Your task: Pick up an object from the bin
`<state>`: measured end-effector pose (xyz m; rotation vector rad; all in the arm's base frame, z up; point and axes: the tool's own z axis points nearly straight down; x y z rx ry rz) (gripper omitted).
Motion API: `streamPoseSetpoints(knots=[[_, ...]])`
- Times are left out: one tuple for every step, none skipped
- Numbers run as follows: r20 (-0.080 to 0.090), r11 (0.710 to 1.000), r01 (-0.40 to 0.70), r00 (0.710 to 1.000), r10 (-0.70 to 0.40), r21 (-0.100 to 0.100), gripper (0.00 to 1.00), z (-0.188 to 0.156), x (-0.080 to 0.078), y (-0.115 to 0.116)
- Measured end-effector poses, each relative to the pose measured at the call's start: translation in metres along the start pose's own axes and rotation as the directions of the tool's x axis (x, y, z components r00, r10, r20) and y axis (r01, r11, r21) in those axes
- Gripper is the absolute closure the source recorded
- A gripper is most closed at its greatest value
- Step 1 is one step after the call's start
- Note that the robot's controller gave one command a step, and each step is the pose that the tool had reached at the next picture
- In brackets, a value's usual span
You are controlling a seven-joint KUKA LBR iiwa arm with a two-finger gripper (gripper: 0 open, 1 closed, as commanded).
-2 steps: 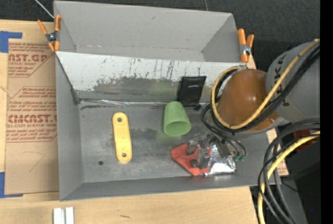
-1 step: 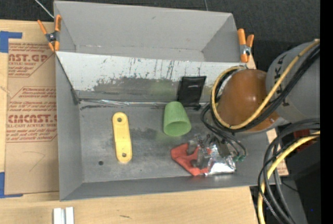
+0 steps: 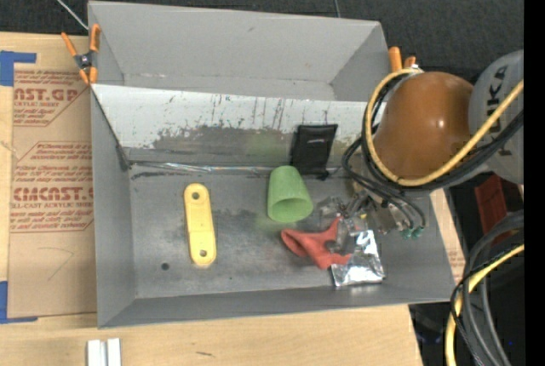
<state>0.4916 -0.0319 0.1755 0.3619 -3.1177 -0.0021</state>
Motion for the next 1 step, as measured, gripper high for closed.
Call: streamPoseSetpoints(knots=[[0.012, 0.998, 0.065, 0.998, -0.065, 0.004, 1.00, -0.0620, -0.0084, 0.0087]])
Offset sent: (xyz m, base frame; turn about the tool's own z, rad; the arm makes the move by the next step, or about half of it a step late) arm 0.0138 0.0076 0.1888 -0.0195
